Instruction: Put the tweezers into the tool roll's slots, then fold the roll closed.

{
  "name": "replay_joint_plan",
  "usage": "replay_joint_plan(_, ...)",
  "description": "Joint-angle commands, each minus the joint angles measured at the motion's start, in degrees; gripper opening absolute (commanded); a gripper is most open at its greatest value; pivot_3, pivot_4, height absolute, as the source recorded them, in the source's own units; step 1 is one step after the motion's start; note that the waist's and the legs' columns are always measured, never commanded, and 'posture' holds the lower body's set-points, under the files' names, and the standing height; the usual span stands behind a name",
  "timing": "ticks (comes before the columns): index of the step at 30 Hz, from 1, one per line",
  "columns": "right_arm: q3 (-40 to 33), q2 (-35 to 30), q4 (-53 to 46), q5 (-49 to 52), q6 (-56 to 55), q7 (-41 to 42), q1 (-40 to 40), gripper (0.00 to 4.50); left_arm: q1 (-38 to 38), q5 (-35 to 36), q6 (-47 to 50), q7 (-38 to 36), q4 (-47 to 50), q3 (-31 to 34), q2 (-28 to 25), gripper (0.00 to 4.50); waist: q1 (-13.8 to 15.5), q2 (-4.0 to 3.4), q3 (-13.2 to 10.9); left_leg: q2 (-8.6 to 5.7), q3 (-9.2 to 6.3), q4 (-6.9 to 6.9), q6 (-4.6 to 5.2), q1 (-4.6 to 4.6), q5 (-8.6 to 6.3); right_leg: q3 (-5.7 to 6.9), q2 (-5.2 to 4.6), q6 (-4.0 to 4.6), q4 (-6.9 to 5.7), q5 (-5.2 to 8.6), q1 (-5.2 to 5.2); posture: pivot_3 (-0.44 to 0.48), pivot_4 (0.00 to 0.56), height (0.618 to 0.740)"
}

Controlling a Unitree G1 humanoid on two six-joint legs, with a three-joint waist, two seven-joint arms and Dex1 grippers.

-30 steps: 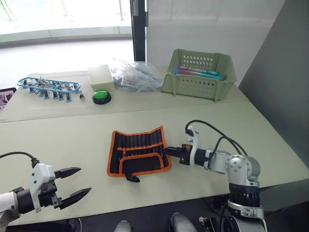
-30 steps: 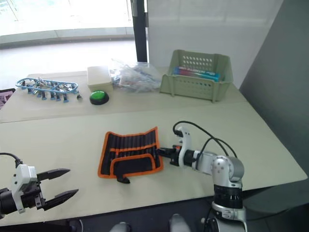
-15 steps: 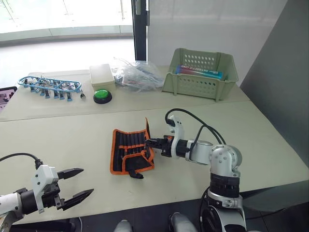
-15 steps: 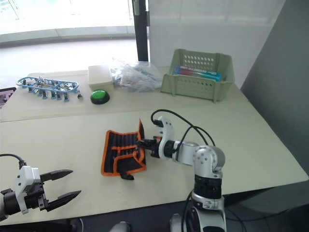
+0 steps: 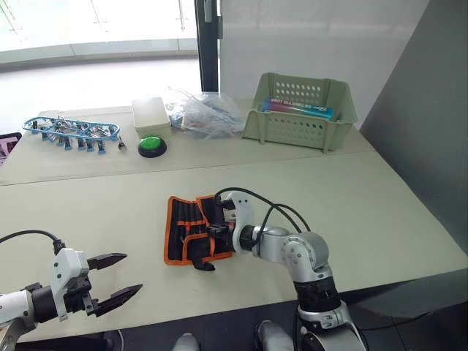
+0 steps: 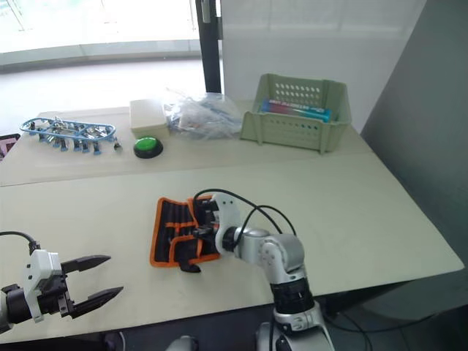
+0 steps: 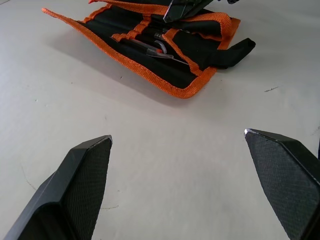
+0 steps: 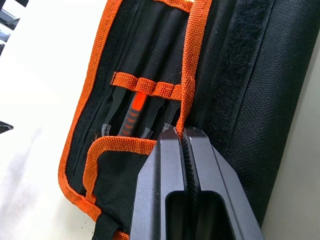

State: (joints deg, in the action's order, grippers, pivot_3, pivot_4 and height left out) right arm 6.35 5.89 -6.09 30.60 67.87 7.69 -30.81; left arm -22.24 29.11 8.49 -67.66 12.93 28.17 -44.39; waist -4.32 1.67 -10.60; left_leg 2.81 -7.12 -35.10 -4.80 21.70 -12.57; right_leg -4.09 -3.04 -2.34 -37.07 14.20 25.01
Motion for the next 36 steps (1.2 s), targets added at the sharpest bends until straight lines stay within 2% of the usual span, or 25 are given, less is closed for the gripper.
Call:
replay_joint_plan(1,0.7,2.7,0.0,1.6,1.4,1.2,1.4,0.87,-0.2,-0.1,-0.9,0.1,0.5,0.6,-0.4,4.50,0.0,0.00,0.0,0.00,0.00,0.00,0.03,-0.01,0.02,0.00,0.00,0.01,-0.01,0.00,0.00,0.000,0.150,0.736)
replay_joint_plan(6,-2.9,1.3,-2.6,5.3,2.6,2.9,-0.1,2.54,0.1,0.4,0.3,0.5,0.9,-0.2,-0.3,4.50,0.1,0.00,0.0,0.00,0.00,-0.01,0.07,-0.01,0.04,0.00,0.00,0.02,-0.02,-0.01,-0.01,0.000,0.150,0.736)
replay_joint_plan(11,-8.9,-1.6,-5.5,10.8,1.8,7.2,-3.3,2.54,1.9,2.4,3.8,2.0,1.5,-1.9,0.4,4.50,0.3,-0.02,0.0,0.00,-0.01,-0.10,0.07,0.12,0.04,0.01,0.00,0.00,-0.01,-0.02,0.02,0.000,0.150,0.736)
replay_joint_plan(16,-5.7,-7.7,-2.5,8.8,-5.7,16.8,-4.7,2.54,6.0,4.4,8.9,4.5,1.4,-4.6,1.0,4.50,0.2,-0.02,0.0,0.00,-0.01,-0.11,0.07,0.12,0.05,0.02,0.01,-0.02,-0.02,-0.04,0.02,0.000,0.150,0.736)
replay_joint_plan(19,-1.6,-10.6,1.3,4.5,-15.9,24.3,-4.4,1.75,8.6,6.4,12.3,5.9,1.3,-5.4,1.6,4.50,0.0,-0.02,0.0,0.00,-0.01,-0.10,0.07,0.11,0.04,0.00,0.03,-0.02,-0.02,-0.04,0.02,0.000,0.150,0.736)
replay_joint_plan(24,6.7,-14.2,11.2,-6.9,-33.5,31.5,-4.2,0.06,11.3,8.5,16.3,7.1,0.2,-6.4,2.2,4.50,-0.1,0.00,0.0,0.00,-0.01,-0.11,0.07,0.10,0.05,-0.01,0.03,-0.03,-0.04,-0.05,0.02,0.000,0.150,0.736)
replay_joint_plan(28,8.7,-13.8,18.9,-11.5,-41.4,33.9,-4.9,0.02,14.6,8.0,18.3,8.9,-1.5,-8.5,3.4,4.50,0.1,0.01,0.0,0.00,-0.01,-0.14,0.07,0.10,0.05,-0.01,0.03,-0.02,-0.04,-0.08,0.01,0.000,0.150,0.736)
replay_joint_plan(33,8.5,-12.8,26.8,-15.5,-42.4,32.2,-6.2,0.02,18.7,6.9,20.7,12.2,-2.9,-12.0,5.3,4.50,0.2,0.01,0.0,-0.01,-0.01,-0.19,0.05,0.07,0.06,-0.01,0.03,0.14,-0.05,-0.25,-0.04,0.000,0.150,0.736)
replay_joint_plan(36,8.6,-13.0,28.0,-16.8,-41.9,32.1,-6.3,0.02,20.6,5.6,21.1,13.7,-3.7,-14.3,6.2,4.50,0.3,0.02,0.0,0.00,-0.01,-0.20,0.03,-0.17,0.09,-0.01,0.04,0.08,-0.05,-0.25,-0.25,0.000,0.150,0.736)
